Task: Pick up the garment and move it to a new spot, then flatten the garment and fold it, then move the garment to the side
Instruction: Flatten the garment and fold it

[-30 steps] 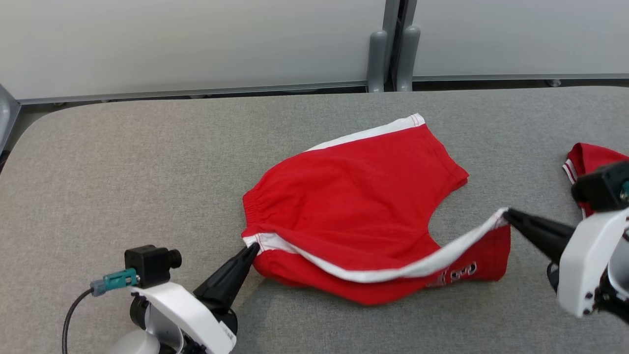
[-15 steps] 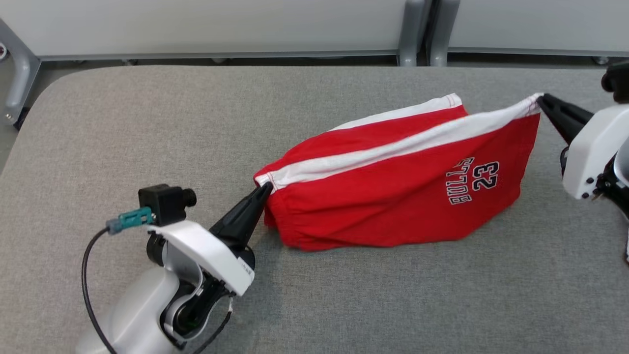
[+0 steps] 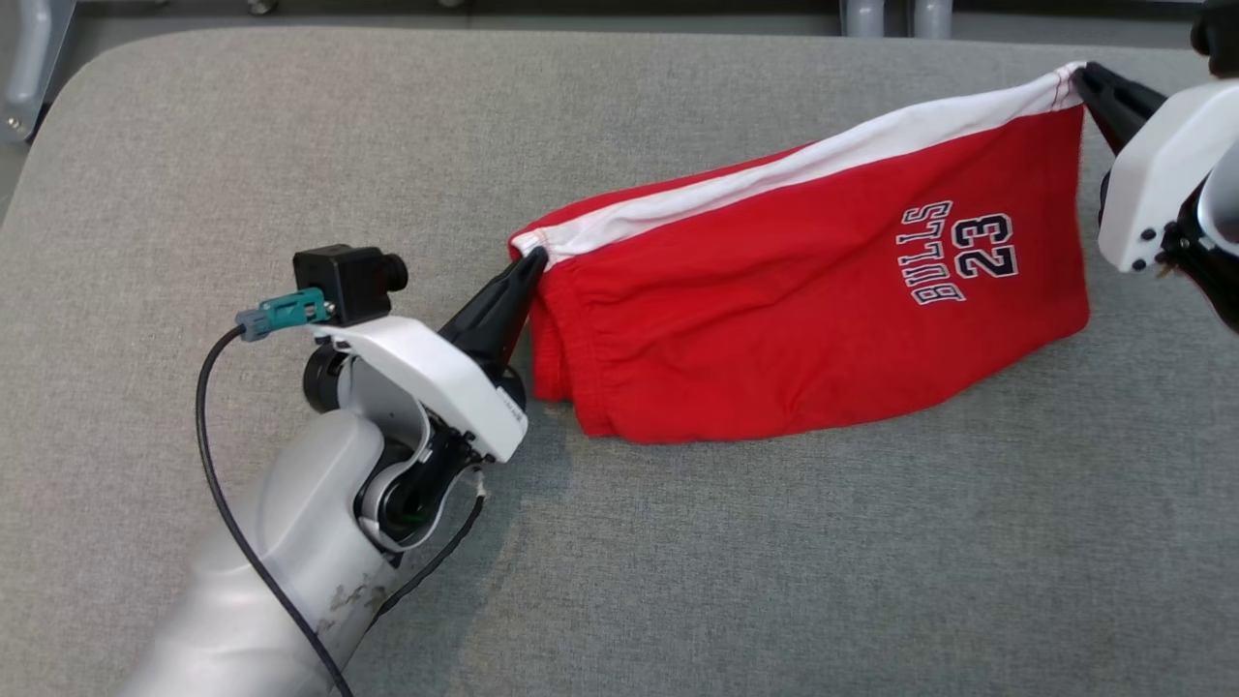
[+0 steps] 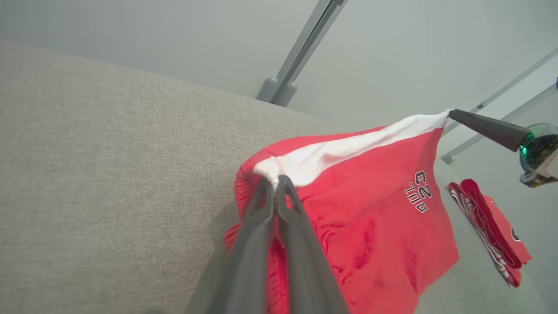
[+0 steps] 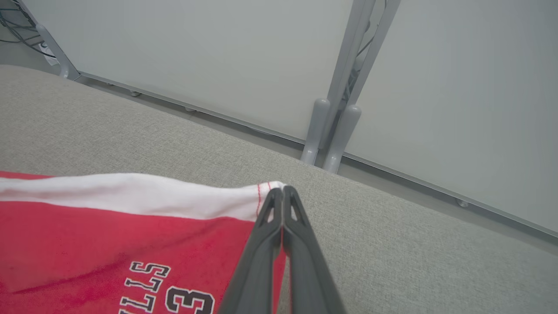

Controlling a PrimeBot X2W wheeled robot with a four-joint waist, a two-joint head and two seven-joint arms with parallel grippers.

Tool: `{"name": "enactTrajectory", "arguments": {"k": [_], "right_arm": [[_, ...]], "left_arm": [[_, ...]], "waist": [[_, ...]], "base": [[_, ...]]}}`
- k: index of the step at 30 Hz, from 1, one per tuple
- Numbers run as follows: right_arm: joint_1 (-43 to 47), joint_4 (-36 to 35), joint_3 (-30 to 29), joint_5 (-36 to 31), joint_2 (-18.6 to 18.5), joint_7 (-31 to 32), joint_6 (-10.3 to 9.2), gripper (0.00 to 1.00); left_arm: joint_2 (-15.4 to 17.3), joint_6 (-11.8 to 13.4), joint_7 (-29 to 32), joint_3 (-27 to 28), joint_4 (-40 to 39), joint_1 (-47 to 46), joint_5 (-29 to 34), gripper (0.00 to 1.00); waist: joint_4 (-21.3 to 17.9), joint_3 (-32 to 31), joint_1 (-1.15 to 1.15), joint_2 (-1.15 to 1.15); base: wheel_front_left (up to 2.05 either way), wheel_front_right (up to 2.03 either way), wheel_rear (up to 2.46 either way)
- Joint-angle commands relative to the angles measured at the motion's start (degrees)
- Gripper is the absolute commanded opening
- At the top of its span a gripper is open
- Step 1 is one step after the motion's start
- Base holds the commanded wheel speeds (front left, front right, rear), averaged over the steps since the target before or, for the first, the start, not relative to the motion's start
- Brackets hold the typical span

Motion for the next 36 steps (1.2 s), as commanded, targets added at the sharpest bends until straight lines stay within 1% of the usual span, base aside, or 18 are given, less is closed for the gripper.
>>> {"name": "enactTrajectory", "arguments": {"k": [1, 7, 8, 9, 10, 11, 12, 16, 19, 22, 23, 24, 28, 30, 31, 33, 36], "right_arm": [[-1.02, 0.71, -0.05, 0.28, 0.23, -0.85, 0.01, 0.0], [-3.96, 6.38, 1.48, 1.24, 1.03, -3.55, 0.01, 0.0], [-4.27, 7.26, 1.77, 1.52, 1.25, -3.94, 0.01, 0.0], [-4.59, 8.05, 1.87, 1.73, 1.45, -4.39, 0.01, 0.0], [-4.92, 8.83, 1.85, 1.95, 1.64, -4.97, 0.01, 0.0], [-5.35, 9.4, 1.81, 2.4, 1.88, -5.67, 0.01, 0.44], [-5.66, 10.16, 1.59, 3.04, 2.32, -6.15, 0.01, 1.0], [-6.56, 12.69, 1.97, 3.92, 3.49, -8.1, 0.01, 1.0], [-7.19, 13.9, 2.49, 4.57, 3.8, -8.39, 0.01, 1.0], [-6.54, 15.78, 1.22, 6.68, 4.89, -6.48, 0.04, 1.0], [-6.42, 16.63, -0.09, 7.68, 5.12, -5.65, 0.02, 1.0], [-6.42, 16.63, -0.09, 7.68, 5.12, -5.65, 0.02, 1.0], [-4.54, 19.56, -2.13, 8.16, 5.29, -1.54, 0.01, 1.0], [-4.21, 20.56, -2.96, 7.22, 5.22, -0.71, 0.01, 1.0], [-3.61, 22.08, -4.09, 6.73, 5.13, -0.29, 0.01, 1.0], [-2.49, 24.19, -5.74, 5.95, 6.22, 0.17, 0.02, 1.0], [-1.39, 27.19, -8.24, 4.72, 8.21, 0.72, 0.02, 1.0]], "left_arm": [[-0.19, -0.41, -0.31, 0.28, 0.33, -1.11, -0.51, 0.0], [-2.14, -1.52, -1.66, 0.17, 4.13, -3.8, -0.12, 0.0], [-2.41, -1.63, -1.69, 0.08, 4.76, -4.28, -0.06, 0.08], [-2.65, -1.84, -1.83, 0.0, 5.31, -4.63, -0.02, 0.49], [-2.94, -2.04, -2.08, 0.02, 5.71, -5.0, -0.06, 1.0], [-3.15, -2.19, -2.44, 0.1, 6.11, -5.46, -0.1, 1.0], [-3.21, -2.37, -2.55, 0.02, 6.71, -5.73, -0.06, 1.0], [-3.59, -2.86, -3.83, -0.09, 8.59, -6.34, 0.09, 1.0], [-2.37, -2.79, -6.51, -0.14, 9.3, -5.75, 1.69, 1.0], [-0.19, -0.55, -9.4, -0.76, 9.61, -3.56, 5.33, 1.0], [0.47, 0.55, -10.16, -0.42, 9.21, -2.73, 6.46, 1.0], [0.47, 0.55, -10.16, -0.42, 9.21, -2.73, 6.46, 1.0], [3.95, 4.99, -11.56, 1.7, 4.8, 2.53, 12.18, 1.0], [5.23, 6.77, -11.56, 4.84, 0.14, 6.12, 15.47, 1.0], [5.24, 7.63, -11.58, 7.34, -2.75, 8.61, 16.57, 1.0], [6.22, 9.27, -11.54, 11.39, -7.33, 13.49, 20.23, 1.0], [6.22, 11.38, -11.55, 16.21, -12.5, 20.36, 24.97, 1.0]], "waist": [[0.4, 0.55, 0.0, 0.0], [1.37, 1.77, 0.0, 0.0], [1.5, 1.88, 0.0, 0.0], [1.63, 1.97, 0.0, 0.0], [1.75, 2.04, 0.0, 0.0], [1.89, 2.13, 0.0, 0.0], [1.99, 2.16, 0.0, 0.0], [2.0, 1.78, 0.0, 0.0], [1.73, 0.86, 0.0, 0.0], [1.37, -0.85, 0.0, 0.0], [1.25, -1.37, 0.0, 0.0], [1.25, -1.37, 0.0, 0.0], [1.0, -3.44, 0.0, 0.0], [1.07, -4.07, 0.0, 0.0], [1.19, -4.51, 0.0, 0.0], [1.39, -5.1, 0.0, 0.0], [1.92, -5.79, 0.0, 0.0]], "base": [[0.0, 0.0, 0.0], [0.0, 0.0, 0.0], [0.0, 0.0, 0.0], [0.0, 0.0, 0.0], [0.0, 0.0, 0.0], [0.0, 0.0, 0.0], [0.0, 0.0, 0.0], [0.0, 0.0, 0.0], [0.0, 0.0, 0.0], [0.0, 0.0, 0.0], [0.0, 0.0, 0.0], [0.0, 0.0, 0.0], [0.0, 0.0, 0.0], [0.0, 0.0, 0.0], [0.0, 0.0, 0.0], [0.0, 0.0, 0.0], [0.0, 0.0, 0.0]]}}
